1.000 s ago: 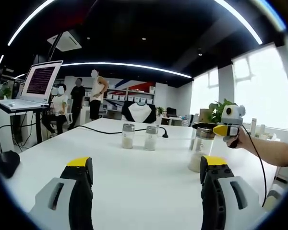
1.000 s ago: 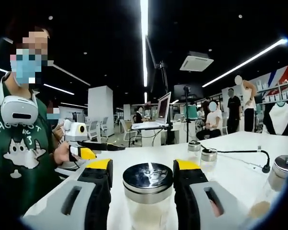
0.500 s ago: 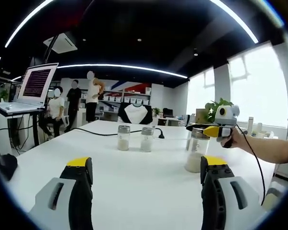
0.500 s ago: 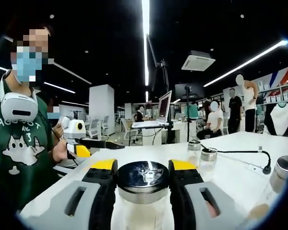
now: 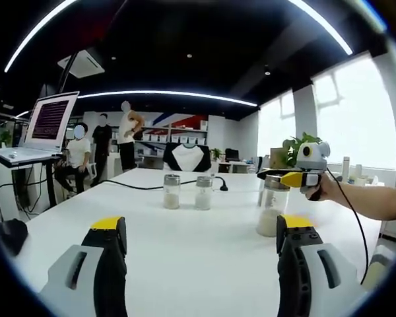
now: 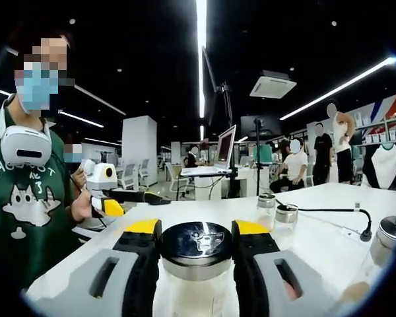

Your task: Rotate the seasoning bottle until the label or dispensing opening points toward the visible target arrow and the bottle remains upright within the marked orientation range

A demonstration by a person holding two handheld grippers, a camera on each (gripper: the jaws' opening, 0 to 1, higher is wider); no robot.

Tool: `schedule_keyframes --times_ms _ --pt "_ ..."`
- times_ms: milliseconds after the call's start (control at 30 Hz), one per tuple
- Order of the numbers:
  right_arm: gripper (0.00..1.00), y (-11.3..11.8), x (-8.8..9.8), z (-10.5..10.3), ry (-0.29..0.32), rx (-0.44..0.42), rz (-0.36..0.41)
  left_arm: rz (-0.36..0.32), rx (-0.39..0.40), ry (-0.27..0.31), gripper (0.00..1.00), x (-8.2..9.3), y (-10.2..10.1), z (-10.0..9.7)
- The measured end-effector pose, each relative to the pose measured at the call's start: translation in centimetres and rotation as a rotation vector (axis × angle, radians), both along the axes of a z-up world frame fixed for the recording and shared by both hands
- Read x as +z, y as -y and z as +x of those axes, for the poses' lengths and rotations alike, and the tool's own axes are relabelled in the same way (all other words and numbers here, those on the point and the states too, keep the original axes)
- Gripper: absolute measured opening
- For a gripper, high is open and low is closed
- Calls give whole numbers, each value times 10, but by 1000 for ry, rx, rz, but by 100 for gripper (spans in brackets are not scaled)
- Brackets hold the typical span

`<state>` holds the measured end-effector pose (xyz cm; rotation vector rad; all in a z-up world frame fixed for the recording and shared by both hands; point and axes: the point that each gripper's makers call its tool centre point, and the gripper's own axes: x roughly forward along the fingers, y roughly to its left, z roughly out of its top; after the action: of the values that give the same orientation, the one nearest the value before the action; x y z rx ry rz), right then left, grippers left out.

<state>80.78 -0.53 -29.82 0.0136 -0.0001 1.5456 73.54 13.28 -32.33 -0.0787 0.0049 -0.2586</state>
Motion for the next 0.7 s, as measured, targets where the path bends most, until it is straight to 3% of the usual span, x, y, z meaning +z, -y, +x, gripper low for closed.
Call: schedule_keyframes --times_ms 700 --pt "41 0 -1 3 7 -33 -14 4 -9 10 100 3 3 -2"
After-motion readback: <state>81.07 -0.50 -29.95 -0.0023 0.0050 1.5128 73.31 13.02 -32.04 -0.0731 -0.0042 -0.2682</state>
